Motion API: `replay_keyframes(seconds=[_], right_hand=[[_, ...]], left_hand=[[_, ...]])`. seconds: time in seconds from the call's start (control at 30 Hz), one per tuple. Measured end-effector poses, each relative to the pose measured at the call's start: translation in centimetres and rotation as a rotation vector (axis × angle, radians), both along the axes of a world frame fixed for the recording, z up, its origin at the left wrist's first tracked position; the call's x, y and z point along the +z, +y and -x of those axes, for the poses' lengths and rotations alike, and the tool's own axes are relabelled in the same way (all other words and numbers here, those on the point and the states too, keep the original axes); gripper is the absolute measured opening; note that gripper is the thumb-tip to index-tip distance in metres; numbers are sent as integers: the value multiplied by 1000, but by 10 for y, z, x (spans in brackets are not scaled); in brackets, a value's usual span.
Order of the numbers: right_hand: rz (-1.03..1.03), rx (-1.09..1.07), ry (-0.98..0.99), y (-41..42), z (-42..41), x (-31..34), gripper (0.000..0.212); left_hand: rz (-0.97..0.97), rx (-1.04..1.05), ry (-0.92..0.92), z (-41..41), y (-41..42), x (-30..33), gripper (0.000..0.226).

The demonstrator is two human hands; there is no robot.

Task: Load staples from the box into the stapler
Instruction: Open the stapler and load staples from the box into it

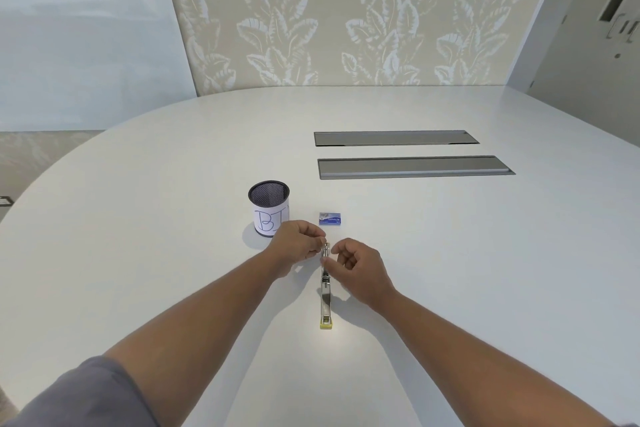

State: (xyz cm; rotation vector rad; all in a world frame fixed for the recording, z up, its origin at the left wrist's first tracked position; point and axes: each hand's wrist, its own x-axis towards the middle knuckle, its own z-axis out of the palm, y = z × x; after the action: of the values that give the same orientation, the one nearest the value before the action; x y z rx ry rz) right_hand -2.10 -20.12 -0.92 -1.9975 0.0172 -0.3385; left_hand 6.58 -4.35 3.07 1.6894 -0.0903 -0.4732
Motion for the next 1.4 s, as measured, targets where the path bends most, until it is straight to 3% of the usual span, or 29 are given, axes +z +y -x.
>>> replay_keyframes(seconds=[0.2,0.63,0.83,1.4], right_hand=[[100,73,37,1,4,2,26],[63,77,62,3,4,2,27],[55,89,72,2,4,3,20],[62,80,88,1,3,3,10]], left_hand=[[-66,-44,-12,6,-1,-1,7],[-144,-90,-67,6,2,-1,8],[-281,-110,-182,5,-1,3,7],[-300,-169,-132,2,0,9,8]])
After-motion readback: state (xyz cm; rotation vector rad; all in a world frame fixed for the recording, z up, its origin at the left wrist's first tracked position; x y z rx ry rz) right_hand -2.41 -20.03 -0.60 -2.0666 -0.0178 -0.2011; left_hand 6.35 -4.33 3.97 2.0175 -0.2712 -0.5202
